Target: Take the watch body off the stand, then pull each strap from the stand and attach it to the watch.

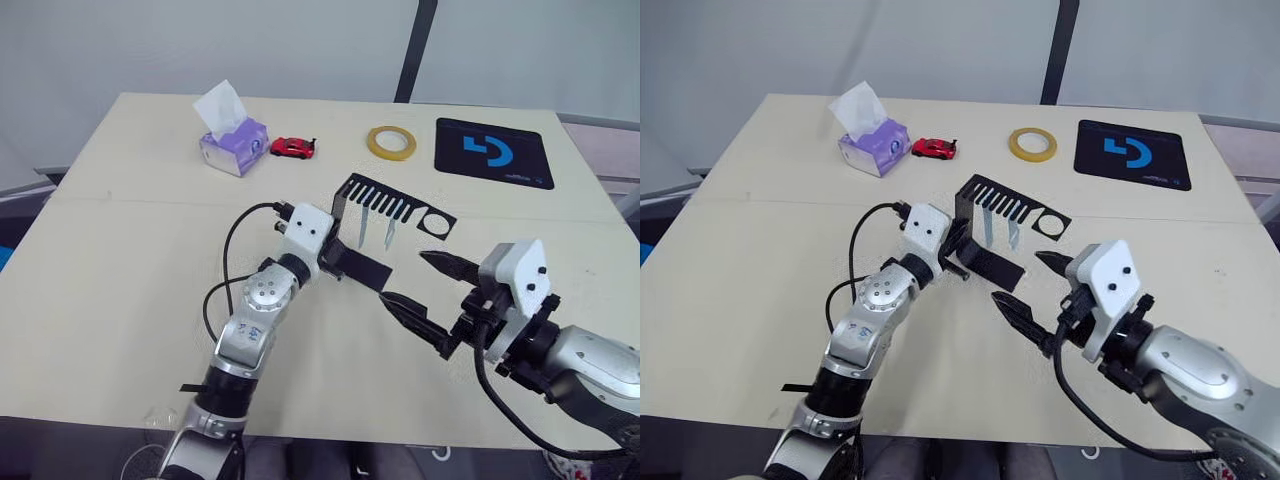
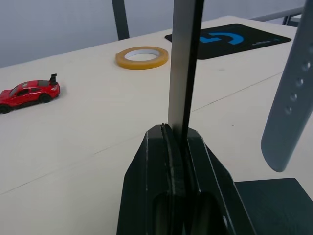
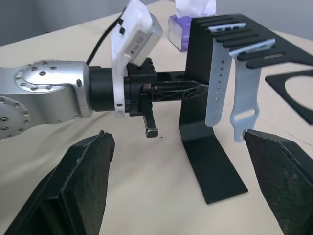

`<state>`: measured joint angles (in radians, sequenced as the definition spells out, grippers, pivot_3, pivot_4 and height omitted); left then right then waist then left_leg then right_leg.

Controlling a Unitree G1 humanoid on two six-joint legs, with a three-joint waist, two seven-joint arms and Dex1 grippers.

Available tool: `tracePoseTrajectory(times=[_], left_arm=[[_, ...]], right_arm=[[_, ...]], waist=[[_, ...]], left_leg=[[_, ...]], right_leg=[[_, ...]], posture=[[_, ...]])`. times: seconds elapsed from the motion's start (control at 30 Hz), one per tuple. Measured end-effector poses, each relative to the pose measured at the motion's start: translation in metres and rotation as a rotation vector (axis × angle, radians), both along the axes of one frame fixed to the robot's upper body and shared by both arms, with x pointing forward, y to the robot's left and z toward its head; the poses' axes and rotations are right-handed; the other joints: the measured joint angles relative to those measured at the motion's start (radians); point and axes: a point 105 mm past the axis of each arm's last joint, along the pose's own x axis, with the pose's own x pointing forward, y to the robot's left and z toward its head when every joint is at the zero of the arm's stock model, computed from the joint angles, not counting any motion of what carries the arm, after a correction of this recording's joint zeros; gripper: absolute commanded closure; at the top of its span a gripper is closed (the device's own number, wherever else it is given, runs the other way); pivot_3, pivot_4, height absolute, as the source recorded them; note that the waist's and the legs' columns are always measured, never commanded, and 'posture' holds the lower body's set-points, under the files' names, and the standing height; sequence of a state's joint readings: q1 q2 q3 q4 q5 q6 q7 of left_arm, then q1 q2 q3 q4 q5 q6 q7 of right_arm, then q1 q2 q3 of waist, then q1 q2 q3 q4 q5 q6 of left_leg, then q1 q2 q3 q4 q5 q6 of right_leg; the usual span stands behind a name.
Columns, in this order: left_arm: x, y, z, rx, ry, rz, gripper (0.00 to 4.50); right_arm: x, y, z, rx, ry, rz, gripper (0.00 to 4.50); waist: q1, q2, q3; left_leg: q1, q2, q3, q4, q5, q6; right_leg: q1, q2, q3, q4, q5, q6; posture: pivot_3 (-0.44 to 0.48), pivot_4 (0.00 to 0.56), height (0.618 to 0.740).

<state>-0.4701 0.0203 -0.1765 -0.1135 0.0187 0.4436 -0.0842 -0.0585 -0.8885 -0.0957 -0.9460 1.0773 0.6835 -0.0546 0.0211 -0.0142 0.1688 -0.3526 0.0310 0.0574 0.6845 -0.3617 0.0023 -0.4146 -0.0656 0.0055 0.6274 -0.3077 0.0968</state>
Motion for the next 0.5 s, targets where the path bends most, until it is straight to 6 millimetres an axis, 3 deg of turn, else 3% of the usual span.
tracePoseTrajectory(times=[0.2, 0.5], left_arm=[[0.011, -0.009, 0.001, -0.026, -0.015, 0.071, 4.45], [0.017, -0.015, 0.002, -0.043, -0.019, 0.108, 4.45]], right_arm=[[0.037, 0.013, 0.006, 0.059, -0.026, -0.260, 0.00], [0.061, 0.025, 0.003, 0.111, 0.025, -0.450, 0.00]], waist=[[0.001, -0.001, -0.001], [0.000, -0.001, -0.001]], left_leg=[[0.000, -0.001, 0.000, 0.000, 0.001, -0.001], [-0.003, -0.002, 0.000, 0.000, 0.002, 0.000]], right_leg=[[-0.001, -0.001, 0.000, 0.000, 0.000, 0.000], [-0.003, -0.003, -0.002, 0.003, 0.000, 0.001]], posture=[[0.000, 0.150, 0.738], [0.000, 0.150, 0.738]])
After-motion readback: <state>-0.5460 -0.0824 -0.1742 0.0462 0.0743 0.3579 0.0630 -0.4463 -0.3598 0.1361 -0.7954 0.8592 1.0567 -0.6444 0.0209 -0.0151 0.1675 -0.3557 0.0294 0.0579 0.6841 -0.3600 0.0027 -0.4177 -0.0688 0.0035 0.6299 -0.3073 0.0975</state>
